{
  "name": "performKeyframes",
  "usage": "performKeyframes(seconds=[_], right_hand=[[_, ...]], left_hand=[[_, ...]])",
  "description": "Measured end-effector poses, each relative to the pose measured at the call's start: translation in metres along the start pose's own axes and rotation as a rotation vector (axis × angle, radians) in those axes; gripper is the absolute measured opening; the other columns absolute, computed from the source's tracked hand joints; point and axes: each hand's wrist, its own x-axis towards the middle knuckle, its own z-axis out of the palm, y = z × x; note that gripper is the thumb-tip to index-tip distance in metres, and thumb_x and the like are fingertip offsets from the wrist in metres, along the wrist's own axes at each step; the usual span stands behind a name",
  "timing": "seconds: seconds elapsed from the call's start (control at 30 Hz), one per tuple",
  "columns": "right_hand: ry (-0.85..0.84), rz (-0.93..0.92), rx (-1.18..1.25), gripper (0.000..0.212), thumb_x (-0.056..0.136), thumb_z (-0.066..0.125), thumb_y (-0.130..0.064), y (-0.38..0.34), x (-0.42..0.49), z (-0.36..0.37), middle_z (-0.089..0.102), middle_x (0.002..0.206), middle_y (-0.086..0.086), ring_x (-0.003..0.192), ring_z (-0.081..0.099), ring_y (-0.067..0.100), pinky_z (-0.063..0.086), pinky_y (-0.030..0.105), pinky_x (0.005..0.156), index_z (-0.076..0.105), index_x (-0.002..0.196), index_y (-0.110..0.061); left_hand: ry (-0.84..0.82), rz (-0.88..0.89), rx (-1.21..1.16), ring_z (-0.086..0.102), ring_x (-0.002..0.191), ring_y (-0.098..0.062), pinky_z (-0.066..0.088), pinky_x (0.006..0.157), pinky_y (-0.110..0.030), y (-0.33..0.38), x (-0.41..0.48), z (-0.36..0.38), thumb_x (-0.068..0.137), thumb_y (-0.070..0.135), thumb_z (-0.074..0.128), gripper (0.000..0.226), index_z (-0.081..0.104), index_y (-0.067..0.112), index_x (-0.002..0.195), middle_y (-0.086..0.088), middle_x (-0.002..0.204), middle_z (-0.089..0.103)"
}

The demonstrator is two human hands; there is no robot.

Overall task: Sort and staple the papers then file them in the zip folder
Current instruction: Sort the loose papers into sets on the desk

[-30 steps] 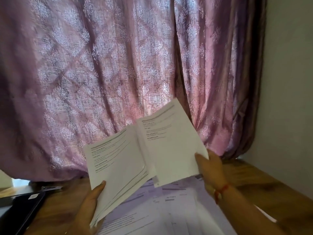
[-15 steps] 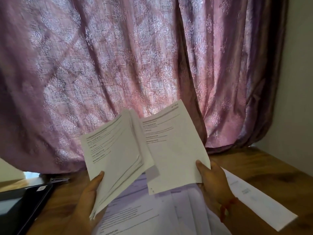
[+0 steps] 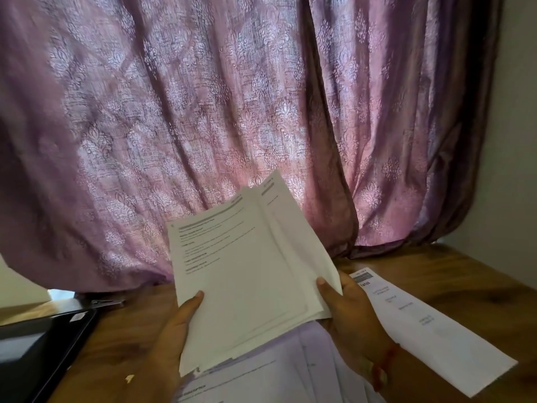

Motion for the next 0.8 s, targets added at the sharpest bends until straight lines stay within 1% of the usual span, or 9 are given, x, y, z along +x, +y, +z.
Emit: performKeyframes(seconds=[0.2, 0.33, 0.43, 0.53, 0.6, 0.67, 0.7, 0.73, 0.8], right_hand=[[-0.191, 0.05, 0.082, 0.024, 0.097, 0.05, -0.023, -0.011, -0.017, 0.015, 0.074, 0.105, 0.008, 0.095, 0.072, 0.026, 0.061, 0.039, 0.073, 0.062, 0.118, -0.018], [-0.241, 0.111, 0.128, 0.025, 0.1, 0.043, -0.027, -0.014, -0.022, 0.017, 0.075, 0.104, 0.005, 0.096, 0.072, 0.025, 0.06, 0.046, 0.078, 0.06, 0.117, -0.02], [-0.326, 0.186, 0.238, 0.03, 0.098, 0.041, -0.03, -0.017, -0.026, 0.018, 0.074, 0.106, 0.01, 0.095, 0.072, 0.028, 0.061, 0.046, 0.077, 0.061, 0.117, -0.018], [-0.325, 0.25, 0.255, 0.046, 0.097, 0.035, -0.048, -0.016, -0.02, 0.016, 0.07, 0.118, 0.012, 0.107, 0.068, 0.033, 0.055, 0.054, 0.088, 0.059, 0.127, -0.023], [-0.329, 0.267, 0.155, 0.06, 0.091, 0.031, -0.06, -0.015, -0.013, 0.013, 0.068, 0.124, 0.007, 0.107, 0.068, 0.032, 0.056, 0.048, 0.088, 0.057, 0.131, -0.024], [-0.321, 0.244, -0.004, 0.062, 0.087, 0.041, -0.063, -0.014, -0.007, 0.006, 0.066, 0.127, 0.005, 0.102, 0.07, 0.028, 0.06, 0.038, 0.081, 0.058, 0.127, -0.02], [-0.325, 0.234, -0.09, 0.062, 0.083, 0.05, -0.064, -0.012, -0.005, 0.004, 0.065, 0.128, 0.005, 0.102, 0.07, 0.026, 0.06, 0.033, 0.079, 0.059, 0.124, -0.018], [-0.328, 0.222, -0.212, 0.058, 0.083, 0.057, -0.061, -0.008, -0.005, 0.002, 0.064, 0.129, 0.006, 0.102, 0.069, 0.024, 0.059, 0.03, 0.079, 0.06, 0.12, -0.017], [-0.331, 0.085, -0.641, 0.033, 0.094, 0.055, -0.045, 0.002, -0.005, -0.001, 0.065, 0.126, 0.002, 0.102, 0.065, 0.016, 0.057, 0.03, 0.088, 0.062, 0.114, -0.019]], left_hand=[[-0.001, -0.075, 0.019, 0.061, 0.12, -0.046, 0.041, 0.109, -0.061, -0.005, 0.001, 0.004, 0.094, 0.03, 0.065, 0.041, 0.066, 0.012, 0.13, -0.02, 0.123, 0.07], [0.032, -0.075, 0.046, 0.062, 0.119, -0.045, 0.042, 0.108, -0.061, -0.005, 0.002, 0.004, 0.085, 0.031, 0.073, 0.05, 0.066, 0.013, 0.131, -0.02, 0.124, 0.07], [0.024, -0.072, 0.055, 0.064, 0.116, -0.044, 0.047, 0.104, -0.059, -0.006, 0.001, 0.004, 0.089, 0.03, 0.071, 0.044, 0.067, 0.013, 0.129, -0.019, 0.122, 0.071], [0.058, -0.054, 0.048, 0.068, 0.111, -0.04, 0.053, 0.098, -0.053, -0.003, -0.001, 0.007, 0.092, 0.028, 0.069, 0.039, 0.068, 0.011, 0.127, -0.018, 0.121, 0.072], [0.046, -0.023, -0.008, 0.075, 0.096, -0.03, 0.062, 0.082, -0.038, -0.001, -0.004, 0.01, 0.098, 0.023, 0.061, 0.029, 0.069, 0.007, 0.12, -0.016, 0.111, 0.075], [0.079, -0.012, -0.089, 0.077, 0.079, -0.02, 0.062, 0.066, -0.026, 0.004, -0.003, 0.01, 0.102, 0.018, 0.055, 0.023, 0.069, 0.006, 0.114, -0.011, 0.098, 0.078], [0.082, -0.006, -0.132, 0.077, 0.08, -0.018, 0.062, 0.065, -0.024, 0.008, -0.002, 0.008, 0.102, 0.016, 0.054, 0.023, 0.068, 0.005, 0.116, -0.011, 0.099, 0.078], [0.081, 0.013, -0.175, 0.076, 0.09, -0.019, 0.062, 0.069, -0.025, 0.012, -0.001, 0.005, 0.102, 0.015, 0.056, 0.024, 0.068, 0.004, 0.12, -0.014, 0.108, 0.076], [0.059, 0.029, -0.241, 0.072, 0.106, -0.025, 0.063, 0.072, -0.031, 0.016, 0.003, -0.003, 0.097, 0.013, 0.065, 0.036, 0.063, 0.003, 0.132, -0.025, 0.136, 0.061]])
